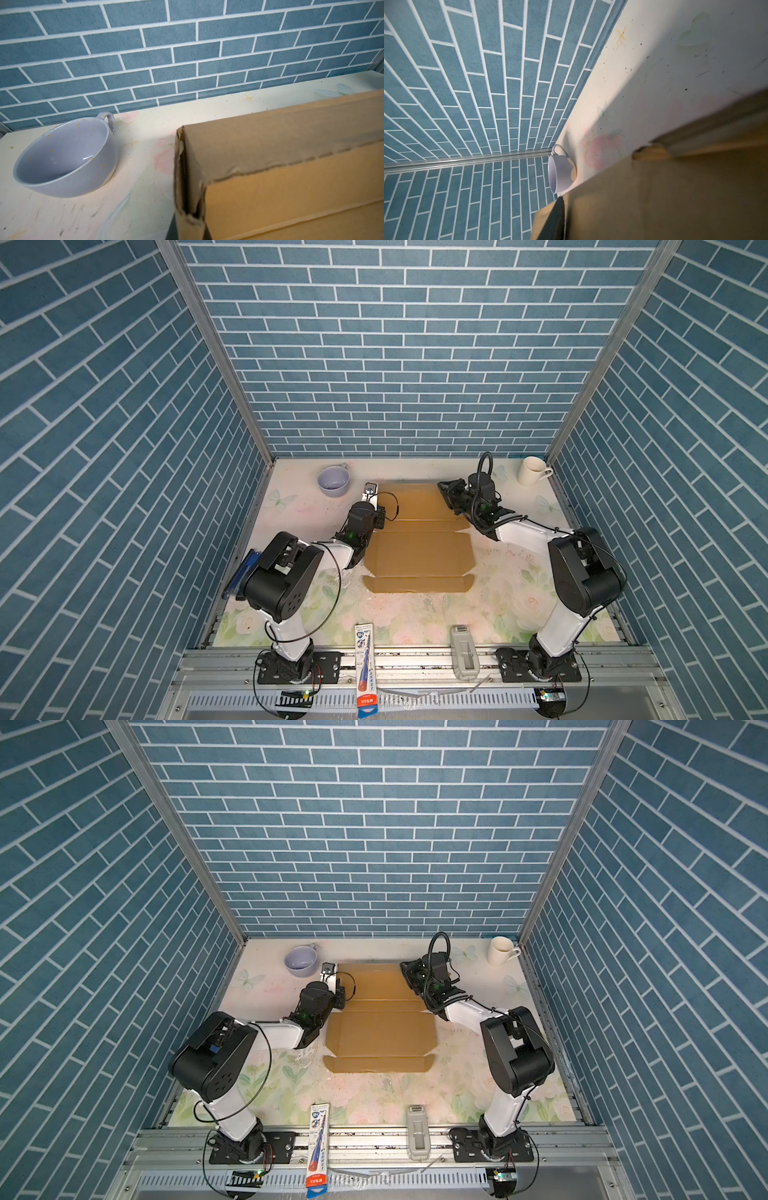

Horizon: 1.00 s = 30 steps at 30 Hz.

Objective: Assemble paper box
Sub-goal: Press the bottom flaps of the flat cardboard box at the center of the table.

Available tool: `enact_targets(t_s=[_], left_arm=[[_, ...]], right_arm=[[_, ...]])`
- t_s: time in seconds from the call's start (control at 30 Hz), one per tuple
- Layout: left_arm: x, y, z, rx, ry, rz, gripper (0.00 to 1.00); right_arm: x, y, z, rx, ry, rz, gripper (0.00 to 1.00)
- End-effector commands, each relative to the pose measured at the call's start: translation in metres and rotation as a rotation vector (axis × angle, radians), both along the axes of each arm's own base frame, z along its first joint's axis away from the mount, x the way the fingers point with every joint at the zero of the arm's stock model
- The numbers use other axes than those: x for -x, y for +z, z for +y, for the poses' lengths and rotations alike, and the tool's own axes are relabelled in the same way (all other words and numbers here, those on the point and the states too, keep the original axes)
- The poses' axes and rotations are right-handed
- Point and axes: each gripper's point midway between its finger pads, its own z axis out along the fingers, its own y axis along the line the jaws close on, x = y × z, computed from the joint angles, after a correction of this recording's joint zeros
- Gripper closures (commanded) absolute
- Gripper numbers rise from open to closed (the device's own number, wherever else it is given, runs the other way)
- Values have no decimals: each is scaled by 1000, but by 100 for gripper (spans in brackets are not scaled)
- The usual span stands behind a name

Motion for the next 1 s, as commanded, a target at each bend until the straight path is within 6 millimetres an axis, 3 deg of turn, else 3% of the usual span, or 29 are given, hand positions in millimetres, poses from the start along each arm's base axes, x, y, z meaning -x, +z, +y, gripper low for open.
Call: enact_targets(t_s=[0.0,0.17,0.3,0.57,0.97], left_arm=[[-2,-10,-7,-20,-36,33,100],[1,-9,-5,-1,-30,35,100],[1,-9,-5,28,-23,56,100],[2,-9,-4,48,-28,89,100],[7,-14,8,18,19,116,100]], right_arm=[[-2,9,8,-43,7,-2,67],[5,14,6,-28,24,-26,48],[17,20,2,16,52,-56,38],[37,31,-9,110,98,-104,31],[39,28,0,80,153,-120,30]])
